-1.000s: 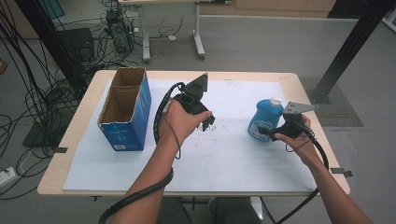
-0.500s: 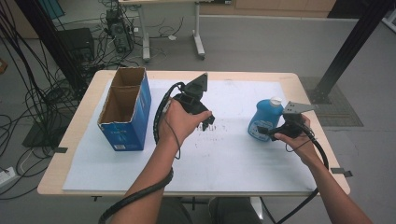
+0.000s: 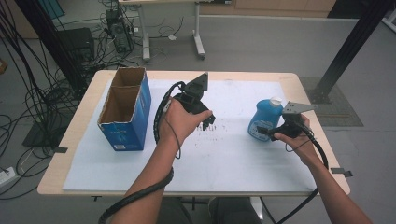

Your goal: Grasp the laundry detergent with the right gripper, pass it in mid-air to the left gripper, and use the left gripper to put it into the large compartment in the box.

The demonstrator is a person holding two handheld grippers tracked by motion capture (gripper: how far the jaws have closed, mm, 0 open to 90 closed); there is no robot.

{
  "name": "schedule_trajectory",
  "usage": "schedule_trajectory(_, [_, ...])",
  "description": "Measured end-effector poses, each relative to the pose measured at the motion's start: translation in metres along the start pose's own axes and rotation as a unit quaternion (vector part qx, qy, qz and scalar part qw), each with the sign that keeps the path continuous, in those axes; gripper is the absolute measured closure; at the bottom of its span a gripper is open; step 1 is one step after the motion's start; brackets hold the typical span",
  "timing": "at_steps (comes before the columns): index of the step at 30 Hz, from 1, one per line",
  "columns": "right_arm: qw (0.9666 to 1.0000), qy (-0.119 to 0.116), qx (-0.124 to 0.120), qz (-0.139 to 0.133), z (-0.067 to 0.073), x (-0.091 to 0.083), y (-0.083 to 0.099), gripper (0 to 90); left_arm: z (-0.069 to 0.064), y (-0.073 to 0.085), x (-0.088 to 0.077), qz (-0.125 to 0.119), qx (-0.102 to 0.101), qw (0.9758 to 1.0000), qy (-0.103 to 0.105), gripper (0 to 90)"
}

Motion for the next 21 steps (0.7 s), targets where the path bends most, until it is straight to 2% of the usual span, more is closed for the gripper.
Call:
schedule_trajectory(3, [1.0000, -0.003, -0.002, 0.001, 0.0002, 0.0008, 0.0002, 4.8, 0.0002, 0.0006, 0.0009, 0.001, 0.000, 1.0000, 0.000, 6.6])
schedule_trajectory(12, [1.0000, 0.005, -0.004, 0.003, -0.0040, -0.0007, 0.0023, 20.0, 0.0012, 0.0012, 0.0006, -0.002, 0.000, 1.0000, -0.001, 6.5])
schedule_trajectory(19, [1.0000, 0.003, -0.006, 0.006, -0.0043, -0.0003, 0.0047, 29.7, 0.0009, 0.0008, -0.0005, -0.006, 0.000, 1.0000, -0.001, 6.7])
schedule_trajectory(21, [0.9999, 0.001, -0.009, 0.007, -0.0044, -0.0003, 0.0050, 35.0, 0.0008, 0.0009, -0.0008, -0.005, 0.000, 1.0000, -0.002, 6.7])
Point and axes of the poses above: each handheld gripper's, and its own axes: x roughly forward along the jaws, y roughly out of its underside, z roughly to its left, the point moved 5 cm from there along x, roughly forward along the jaws, and after that the axes turned 14 degrees about -x, right-handed, at the moved point
